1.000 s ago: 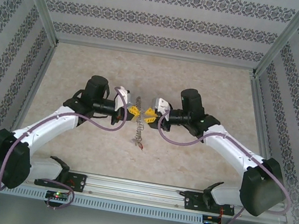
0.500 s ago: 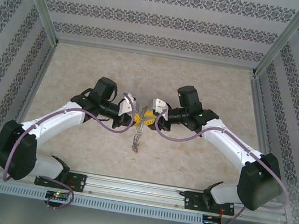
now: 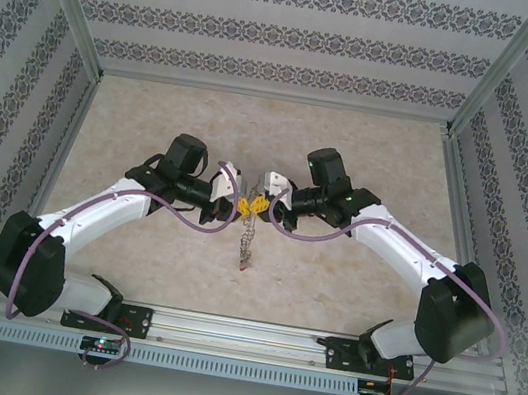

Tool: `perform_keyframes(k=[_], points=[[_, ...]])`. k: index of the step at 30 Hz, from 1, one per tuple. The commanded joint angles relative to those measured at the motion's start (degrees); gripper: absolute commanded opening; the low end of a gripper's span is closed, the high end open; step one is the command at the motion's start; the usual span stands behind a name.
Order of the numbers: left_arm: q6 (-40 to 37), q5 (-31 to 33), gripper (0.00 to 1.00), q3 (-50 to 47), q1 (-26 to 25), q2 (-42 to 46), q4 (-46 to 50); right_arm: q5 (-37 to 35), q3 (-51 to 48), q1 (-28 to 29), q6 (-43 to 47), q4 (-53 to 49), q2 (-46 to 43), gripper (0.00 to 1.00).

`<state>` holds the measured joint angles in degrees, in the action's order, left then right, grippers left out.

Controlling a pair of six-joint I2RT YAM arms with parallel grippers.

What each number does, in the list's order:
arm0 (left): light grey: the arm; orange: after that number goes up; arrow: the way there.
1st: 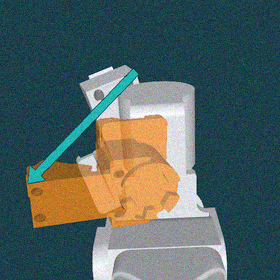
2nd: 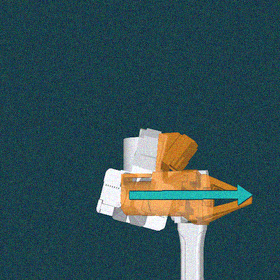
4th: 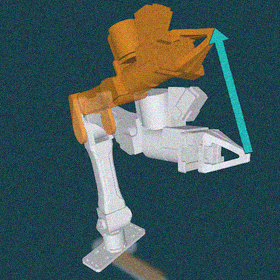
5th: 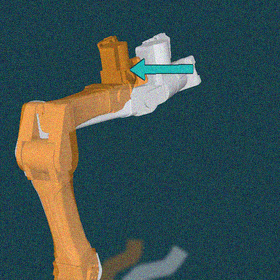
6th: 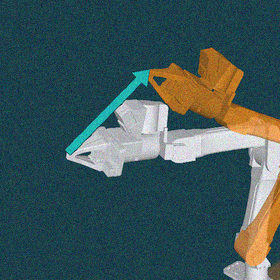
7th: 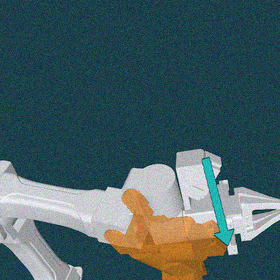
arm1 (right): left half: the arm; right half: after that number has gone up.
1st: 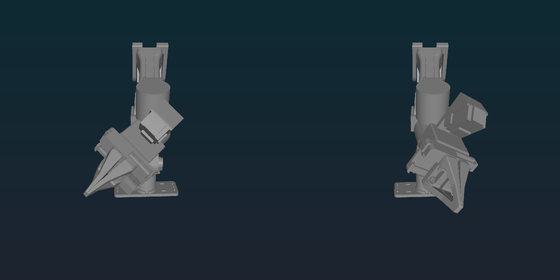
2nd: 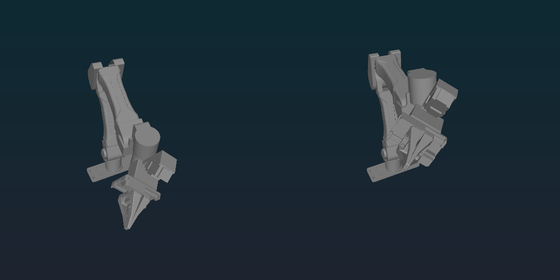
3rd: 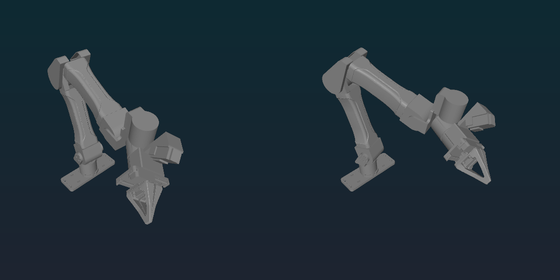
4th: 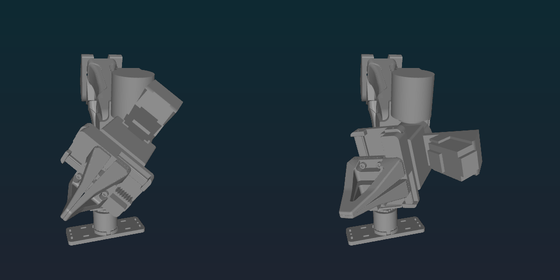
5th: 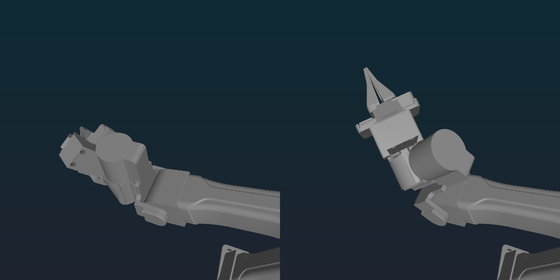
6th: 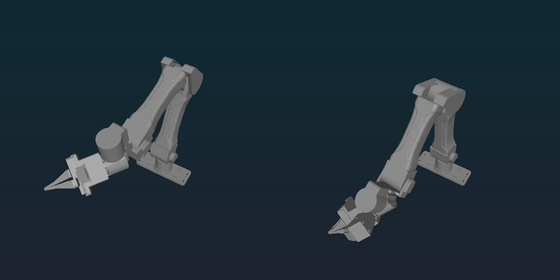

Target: Put the keys on the keyring

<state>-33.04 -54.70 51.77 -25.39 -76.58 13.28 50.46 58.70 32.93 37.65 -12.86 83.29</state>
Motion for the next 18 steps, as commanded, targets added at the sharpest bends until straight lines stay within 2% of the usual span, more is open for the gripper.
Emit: perform_keyframes(k=[1,6,11,15,18], points=[[2.94,-4.19,0.15,0.01,0.11,-0.68,-5.32,1.26,-1.83,-1.14,-6.94,10.33,-2.31,0.00],[6.55,-4.84,0.16,-1.31,0.35,-2.21,-9.18,-0.10,-7.18,-2.38,-19.22,26.89,-4.37,0.00],[11.73,-5.86,0.17,-2.98,0.28,-2.95,-16.60,-4.32,-13.40,-2.96,-32.27,47.74,-3.88,0.00],[12.88,-5.68,0.19,-3.33,0.28,-3.32,-18.17,-6.16,-14.98,-2.74,-36.45,54.51,-3.76,0.00],[12.95,-5.45,0.22,-3.89,0.28,-3.10,-18.33,-6.87,-15.45,-2.91,-36.67,55.09,-4.51,0.00]])
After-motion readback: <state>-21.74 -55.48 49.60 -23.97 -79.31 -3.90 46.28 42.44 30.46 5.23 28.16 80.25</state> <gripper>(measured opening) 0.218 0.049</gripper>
